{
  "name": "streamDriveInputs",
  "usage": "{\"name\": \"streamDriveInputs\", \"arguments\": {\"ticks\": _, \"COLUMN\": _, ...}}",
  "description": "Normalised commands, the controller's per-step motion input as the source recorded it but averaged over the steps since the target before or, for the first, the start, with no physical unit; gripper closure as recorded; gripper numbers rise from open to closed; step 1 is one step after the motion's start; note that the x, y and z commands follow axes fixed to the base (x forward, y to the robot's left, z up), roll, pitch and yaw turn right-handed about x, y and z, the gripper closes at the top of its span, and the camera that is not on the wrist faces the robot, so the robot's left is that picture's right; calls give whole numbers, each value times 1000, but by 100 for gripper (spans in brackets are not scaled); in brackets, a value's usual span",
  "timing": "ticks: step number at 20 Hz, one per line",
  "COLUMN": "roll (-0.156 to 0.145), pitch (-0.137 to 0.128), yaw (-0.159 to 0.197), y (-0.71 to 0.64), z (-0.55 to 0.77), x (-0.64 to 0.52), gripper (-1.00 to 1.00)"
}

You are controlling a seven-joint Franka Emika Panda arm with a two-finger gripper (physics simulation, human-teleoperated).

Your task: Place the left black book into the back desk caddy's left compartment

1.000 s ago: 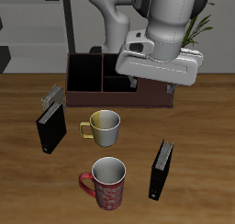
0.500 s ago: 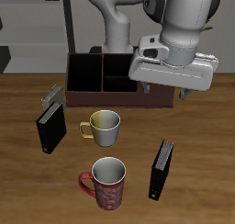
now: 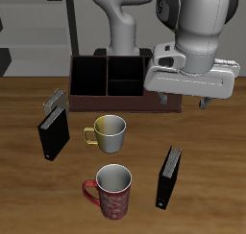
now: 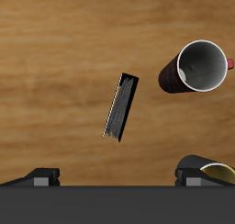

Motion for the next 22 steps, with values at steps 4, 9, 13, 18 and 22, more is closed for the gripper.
{"name": "streamDriveInputs", "arguments": {"ticks": 4, "roll": 23, "pitch": -11, "yaw": -7, "y": -21, "z": -43, "x": 110, "gripper": -100}}
{"name": "streamDriveInputs", "arguments": {"ticks": 9, "roll": 24, "pitch": -59, "yaw": 29, "y": -47, "z": 7, "x": 70, "gripper": -100}}
{"name": "streamDriveInputs", "arguments": {"ticks": 13, "roll": 25, "pitch": -4, "yaw": 0, "y": -67, "z": -64, "x": 201, "gripper": -100}}
{"name": "streamDriveInputs", "arguments": {"ticks": 18, "roll": 13, "pitch": 21, "yaw": -49, "y": -14, "z": -135, "x": 149, "gripper": -100}}
{"name": "streamDriveInputs", "arguments": {"ticks": 22, "roll": -32, "pitch": -7, "yaw": 3, "y": -25, "z": -123, "x": 99, "gripper": -100}}
